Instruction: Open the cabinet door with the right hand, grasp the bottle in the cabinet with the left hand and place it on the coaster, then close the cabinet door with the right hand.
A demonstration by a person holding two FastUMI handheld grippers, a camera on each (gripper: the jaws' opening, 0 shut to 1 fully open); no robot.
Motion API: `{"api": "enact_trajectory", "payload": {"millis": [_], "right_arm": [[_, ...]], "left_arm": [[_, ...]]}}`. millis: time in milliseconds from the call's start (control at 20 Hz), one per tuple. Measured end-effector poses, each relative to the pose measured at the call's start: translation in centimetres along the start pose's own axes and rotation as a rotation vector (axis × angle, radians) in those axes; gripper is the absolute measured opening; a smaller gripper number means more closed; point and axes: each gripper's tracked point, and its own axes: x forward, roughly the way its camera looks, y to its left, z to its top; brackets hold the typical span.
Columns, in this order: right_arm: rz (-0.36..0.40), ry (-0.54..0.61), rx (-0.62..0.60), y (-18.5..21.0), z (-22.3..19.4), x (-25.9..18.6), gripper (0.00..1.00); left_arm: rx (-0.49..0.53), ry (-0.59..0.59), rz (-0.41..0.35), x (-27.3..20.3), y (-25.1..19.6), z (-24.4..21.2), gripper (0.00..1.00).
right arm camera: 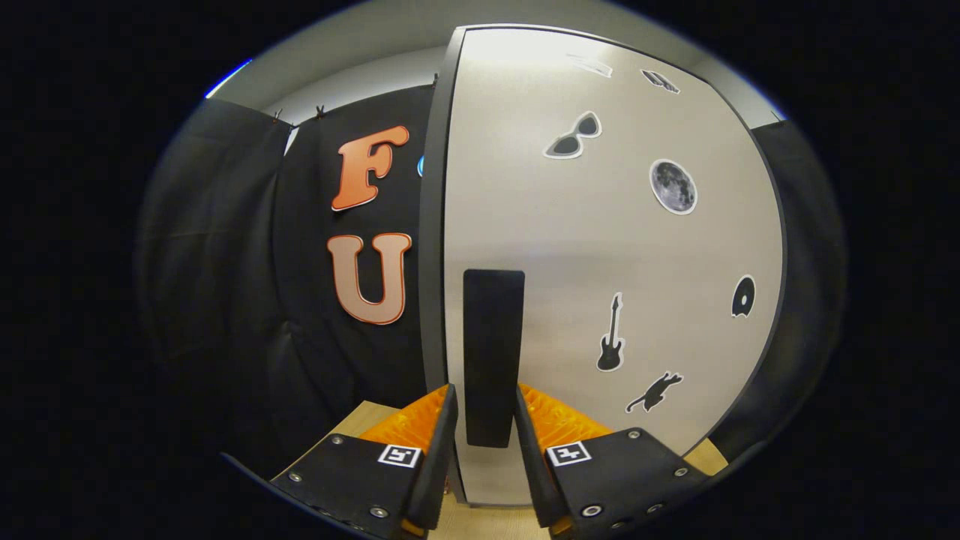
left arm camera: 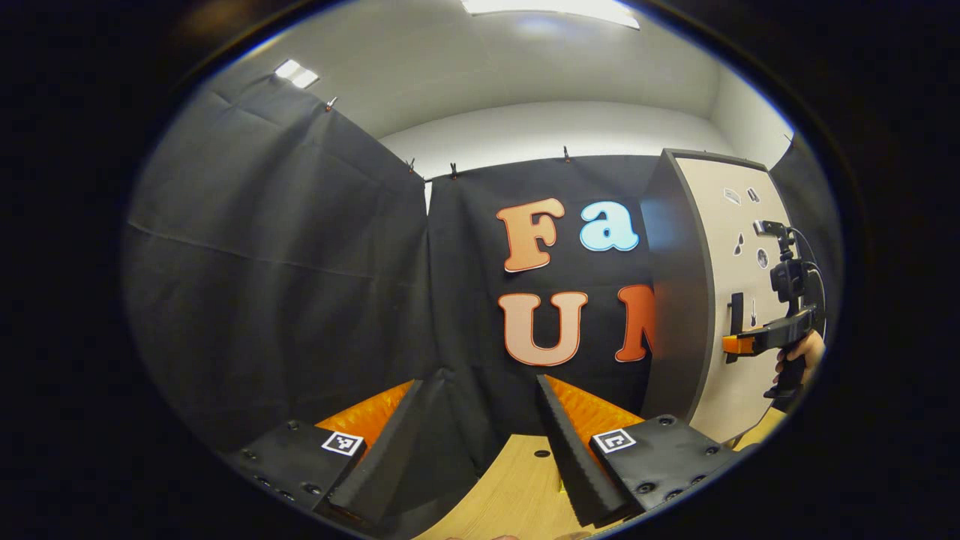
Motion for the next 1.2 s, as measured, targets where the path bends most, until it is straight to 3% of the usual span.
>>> {"api": "enact_trajectory", "payload": {"millis": [50, 200, 350, 600, 650, 800, 1200], "right_arm": [[-0.002, 0.004, 0.014, 0.0, 0.0, 0.1, 0.38], [0.003, 0.001, -0.002, 0.1, 0.1, 0.0, 0.34], [0.031, 0.011, -0.028, 0.2, -0.2, -0.6, 0.21], [0.142, -0.021, -0.083, 0.3, -0.3, -3.3, 0.20], [0.174, -0.030, -0.079, 0.2, -0.3, -4.2, 0.17], [0.244, -0.063, -0.071, 0.0, -0.8, -6.7, 0.20], [0.258, -0.176, -0.060, -3.3, -0.5, -11.3, 0.20]], "left_arm": [[-0.001, 0.003, 0.001, -0.1, 0.2, 0.0, 0.95], [-0.012, 0.007, 0.002, -0.5, 0.7, -0.1, 0.93], [-0.022, 0.016, -0.010, -0.7, 0.2, -0.4, 0.94], [-0.024, 0.005, -0.037, -0.6, -1.9, 0.2, 0.94], [-0.024, 0.003, -0.046, -1.0, -2.6, 0.2, 0.95], [-0.013, 0.008, -0.085, -0.4, -5.1, -0.2, 0.94], [-0.016, 0.037, -0.193, -0.2, -11.8, -1.7, 0.95]]}}
